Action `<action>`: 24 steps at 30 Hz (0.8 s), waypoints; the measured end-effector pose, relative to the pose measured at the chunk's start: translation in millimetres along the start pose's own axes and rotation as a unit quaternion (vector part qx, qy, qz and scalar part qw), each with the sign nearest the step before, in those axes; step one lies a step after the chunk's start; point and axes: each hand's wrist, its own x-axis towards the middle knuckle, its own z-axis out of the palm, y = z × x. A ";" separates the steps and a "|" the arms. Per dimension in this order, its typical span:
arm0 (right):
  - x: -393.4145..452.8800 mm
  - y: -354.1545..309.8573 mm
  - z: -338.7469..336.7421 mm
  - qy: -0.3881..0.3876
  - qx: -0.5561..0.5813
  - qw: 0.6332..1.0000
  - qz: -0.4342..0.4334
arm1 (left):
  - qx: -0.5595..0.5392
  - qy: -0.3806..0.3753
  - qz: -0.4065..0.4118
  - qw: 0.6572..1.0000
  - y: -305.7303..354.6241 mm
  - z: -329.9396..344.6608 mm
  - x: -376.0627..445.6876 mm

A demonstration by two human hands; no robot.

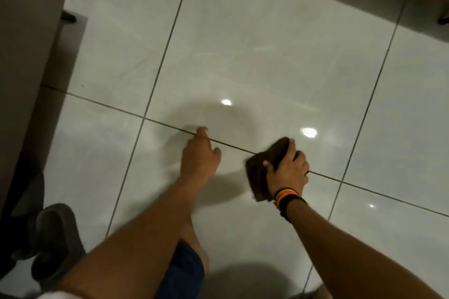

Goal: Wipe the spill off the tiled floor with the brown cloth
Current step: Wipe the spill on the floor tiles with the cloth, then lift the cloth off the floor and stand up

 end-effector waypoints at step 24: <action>-261.2 -193.0 -311.7 -0.415 0.279 0.864 -0.048 | -0.511 0.120 -0.142 0.839 63.2 -261.2 -250.2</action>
